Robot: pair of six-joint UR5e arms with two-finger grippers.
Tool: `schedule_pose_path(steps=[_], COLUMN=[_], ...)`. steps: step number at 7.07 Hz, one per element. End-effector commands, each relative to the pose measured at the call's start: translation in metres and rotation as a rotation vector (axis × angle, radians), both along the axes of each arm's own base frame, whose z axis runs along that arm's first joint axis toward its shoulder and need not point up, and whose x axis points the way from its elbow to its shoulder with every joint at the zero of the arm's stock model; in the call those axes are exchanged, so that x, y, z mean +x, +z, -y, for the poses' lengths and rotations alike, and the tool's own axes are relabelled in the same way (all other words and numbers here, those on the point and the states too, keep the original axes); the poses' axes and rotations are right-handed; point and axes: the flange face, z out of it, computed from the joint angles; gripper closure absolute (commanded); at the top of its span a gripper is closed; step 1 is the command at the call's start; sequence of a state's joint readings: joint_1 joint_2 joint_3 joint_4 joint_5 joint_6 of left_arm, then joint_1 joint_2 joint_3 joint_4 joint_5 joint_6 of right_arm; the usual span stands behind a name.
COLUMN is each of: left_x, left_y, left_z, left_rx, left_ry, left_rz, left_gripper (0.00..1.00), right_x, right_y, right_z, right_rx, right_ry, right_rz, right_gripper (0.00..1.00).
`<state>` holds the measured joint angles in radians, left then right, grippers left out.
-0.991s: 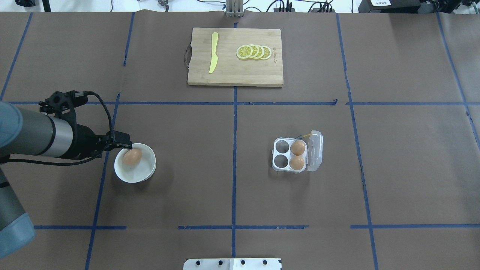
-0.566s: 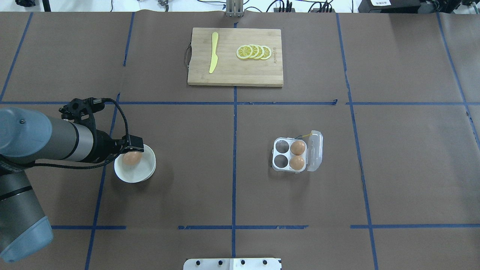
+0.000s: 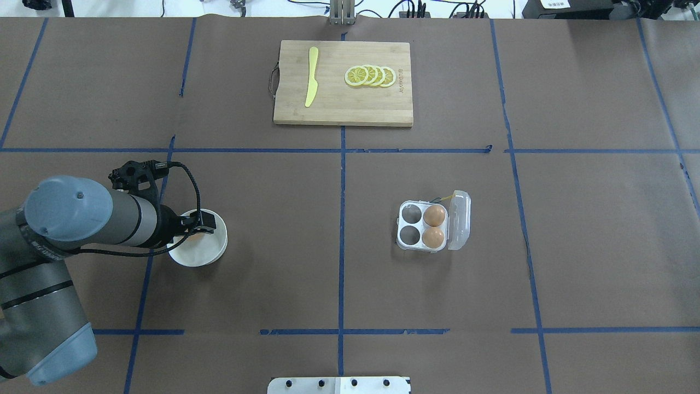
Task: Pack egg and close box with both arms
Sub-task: 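Move the left gripper down into the white bowl over the brown egg, then close the left gripper on the brown egg and lift it from the bowl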
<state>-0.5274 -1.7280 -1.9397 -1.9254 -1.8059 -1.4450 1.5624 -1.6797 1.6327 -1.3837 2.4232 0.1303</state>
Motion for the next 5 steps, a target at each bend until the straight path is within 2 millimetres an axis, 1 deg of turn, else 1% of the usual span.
schedule_pose_path(steps=[1,2,3,5], left_x=[0.01,0.013,0.018,0.021], left_y=[0.004,0.007,0.0,-0.002], left_z=[0.001,0.002,0.005,0.007], left_rx=[-0.006,-0.016,-0.029,-0.04], left_ry=[0.007,0.01,0.01,0.008], left_rz=[0.011,0.031,0.053,0.074], left_gripper=[0.14,0.15,0.15,0.15], right_x=[0.0,0.0,0.0,0.0], right_y=[0.0,0.0,0.0,0.001], right_z=[0.0,0.0,0.0,0.0], right_rx=[-0.001,-0.001,-0.001,-0.002], right_ry=[0.001,0.001,-0.001,-0.001], right_rz=[-0.001,0.0,0.0,-0.001], right_gripper=[0.0,0.0,0.0,0.0])
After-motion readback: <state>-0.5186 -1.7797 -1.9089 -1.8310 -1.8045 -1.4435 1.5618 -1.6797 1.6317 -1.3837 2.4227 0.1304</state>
